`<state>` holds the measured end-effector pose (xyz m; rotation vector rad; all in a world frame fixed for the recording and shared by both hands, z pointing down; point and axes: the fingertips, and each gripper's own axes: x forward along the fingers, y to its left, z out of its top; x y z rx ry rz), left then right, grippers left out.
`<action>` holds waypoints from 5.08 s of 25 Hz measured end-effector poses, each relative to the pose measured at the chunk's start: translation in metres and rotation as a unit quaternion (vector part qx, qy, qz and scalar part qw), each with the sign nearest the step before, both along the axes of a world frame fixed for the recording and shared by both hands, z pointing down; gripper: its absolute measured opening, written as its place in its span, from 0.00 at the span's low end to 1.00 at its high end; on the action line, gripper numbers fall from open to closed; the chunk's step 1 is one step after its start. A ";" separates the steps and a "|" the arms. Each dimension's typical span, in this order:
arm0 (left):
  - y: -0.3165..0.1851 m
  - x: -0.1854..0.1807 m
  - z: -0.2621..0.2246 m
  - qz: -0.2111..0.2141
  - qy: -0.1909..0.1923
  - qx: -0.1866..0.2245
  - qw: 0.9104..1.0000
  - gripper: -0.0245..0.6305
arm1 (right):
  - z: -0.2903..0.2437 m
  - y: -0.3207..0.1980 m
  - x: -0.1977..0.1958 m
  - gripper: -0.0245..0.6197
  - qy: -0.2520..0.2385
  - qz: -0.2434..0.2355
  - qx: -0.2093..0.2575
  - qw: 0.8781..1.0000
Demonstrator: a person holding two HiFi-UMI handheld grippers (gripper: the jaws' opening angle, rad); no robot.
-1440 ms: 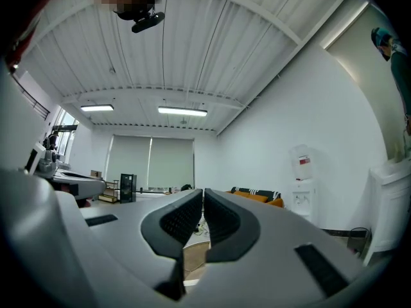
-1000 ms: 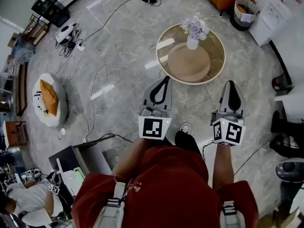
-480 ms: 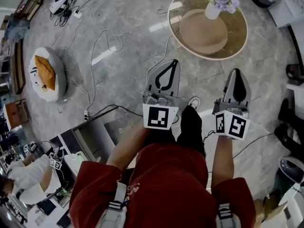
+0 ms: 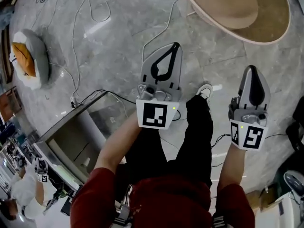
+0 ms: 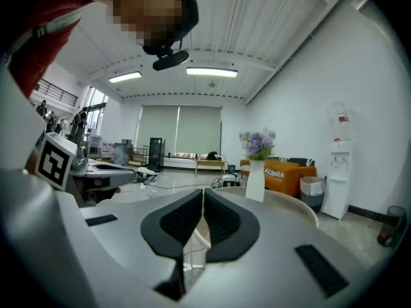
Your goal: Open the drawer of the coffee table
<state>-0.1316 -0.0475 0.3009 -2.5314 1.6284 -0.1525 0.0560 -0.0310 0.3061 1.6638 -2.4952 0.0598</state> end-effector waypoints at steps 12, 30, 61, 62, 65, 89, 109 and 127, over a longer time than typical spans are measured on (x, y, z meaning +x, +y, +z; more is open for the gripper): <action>-0.044 -0.006 0.313 0.052 -0.001 0.035 0.998 0.06 | 0.316 -0.032 -0.008 0.08 0.009 0.007 0.019 1.000; -0.058 0.063 0.458 -0.002 0.027 0.020 0.999 0.06 | 0.489 -0.051 0.047 0.08 -0.092 0.042 -0.016 0.995; -0.077 0.106 0.494 -0.007 0.004 -0.024 1.000 0.06 | 0.602 -0.185 0.090 0.53 -0.675 0.004 -0.059 0.735; -0.077 0.107 0.494 -0.008 0.003 -0.025 1.000 0.06 | 0.601 -0.186 0.091 0.53 -0.676 -0.003 -0.055 0.735; -0.077 0.107 0.497 -0.007 -0.004 -0.027 1.000 0.06 | 0.600 -0.186 0.092 0.53 -0.676 -0.010 -0.048 0.735; -0.073 0.101 0.500 -0.026 -0.003 -0.037 0.999 0.06 | 0.597 -0.164 0.091 0.50 -0.672 0.005 -0.051 0.739; -0.044 0.096 0.517 -0.056 0.034 -0.061 0.996 0.06 | 0.592 -0.010 0.100 0.48 -0.663 -0.006 -0.103 0.742; -0.030 0.099 0.520 -0.043 0.034 -0.068 0.996 0.06 | 0.591 0.022 0.100 0.48 -0.627 0.026 -0.129 0.768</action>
